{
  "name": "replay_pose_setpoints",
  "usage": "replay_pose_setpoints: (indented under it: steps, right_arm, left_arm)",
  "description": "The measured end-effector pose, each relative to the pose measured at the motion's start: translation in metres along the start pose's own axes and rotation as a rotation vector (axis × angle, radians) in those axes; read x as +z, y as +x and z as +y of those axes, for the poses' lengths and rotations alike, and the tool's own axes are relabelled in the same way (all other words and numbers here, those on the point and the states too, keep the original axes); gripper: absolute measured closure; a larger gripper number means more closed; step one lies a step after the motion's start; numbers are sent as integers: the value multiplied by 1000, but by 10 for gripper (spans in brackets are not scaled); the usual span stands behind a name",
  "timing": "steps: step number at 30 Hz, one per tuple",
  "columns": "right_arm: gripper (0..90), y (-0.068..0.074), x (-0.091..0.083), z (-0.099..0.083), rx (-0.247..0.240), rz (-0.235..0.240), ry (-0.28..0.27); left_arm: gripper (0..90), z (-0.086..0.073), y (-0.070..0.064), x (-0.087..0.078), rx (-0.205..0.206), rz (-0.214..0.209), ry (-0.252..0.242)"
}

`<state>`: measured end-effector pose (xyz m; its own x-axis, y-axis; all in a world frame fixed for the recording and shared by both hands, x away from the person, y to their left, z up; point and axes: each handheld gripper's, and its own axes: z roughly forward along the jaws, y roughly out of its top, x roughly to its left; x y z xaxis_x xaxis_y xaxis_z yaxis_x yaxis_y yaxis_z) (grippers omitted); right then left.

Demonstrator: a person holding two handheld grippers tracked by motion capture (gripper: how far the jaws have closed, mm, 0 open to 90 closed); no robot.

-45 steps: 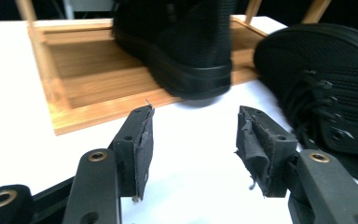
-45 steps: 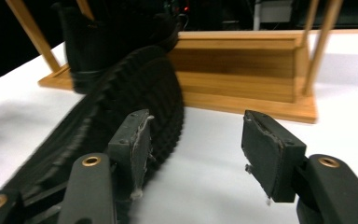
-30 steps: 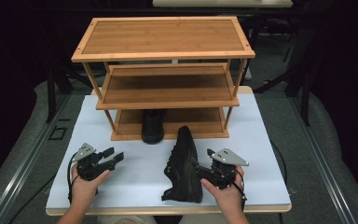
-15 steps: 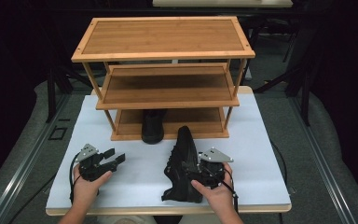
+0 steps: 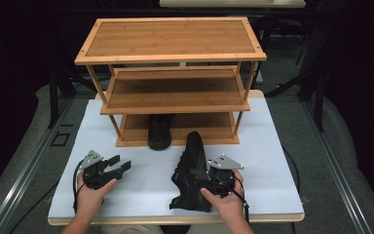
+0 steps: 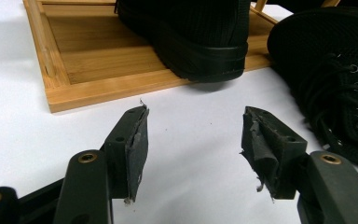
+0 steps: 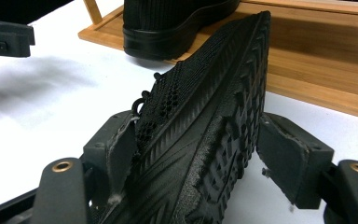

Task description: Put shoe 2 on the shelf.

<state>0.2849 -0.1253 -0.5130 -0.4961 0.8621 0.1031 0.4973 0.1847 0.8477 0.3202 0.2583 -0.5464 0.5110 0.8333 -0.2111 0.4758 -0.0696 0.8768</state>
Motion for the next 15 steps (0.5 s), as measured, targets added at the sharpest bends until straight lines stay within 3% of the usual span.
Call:
replay_pose_setpoints:
  steps: [7, 8, 9, 10, 12, 13, 14, 15]
  right_arm:
    - [292, -5, -4, -1, 13, 3, -14]
    - [294, -8, -6, -1, 19, 26, -18]
    - [295, -9, -7, -1, 21, 23, -20]
    - [297, -10, -9, -1, 27, -9, -20]
    - [300, -12, -11, -1, 32, 2, -29]
    - [302, -15, -14, -1, 41, -14, -30]
    - [313, -21, -18, -2, 60, 19, -41]
    - [326, -23, -21, -3, 73, -40, -42]
  left_arm:
    - [415, 0, 1, -1, -4, 3, -2]
    - [415, 0, 1, -1, -3, 4, -3]
    - [415, 0, 1, -1, -3, 4, -3]
    - [415, 0, 1, -1, -5, 7, -6]
    - [415, 0, 2, -1, -6, 8, -6]
    - [415, 0, 2, -1, -6, 7, -5]
    - [415, 0, 1, -1, -8, 7, -5]
    - [415, -1, 1, -1, -7, 8, -5]
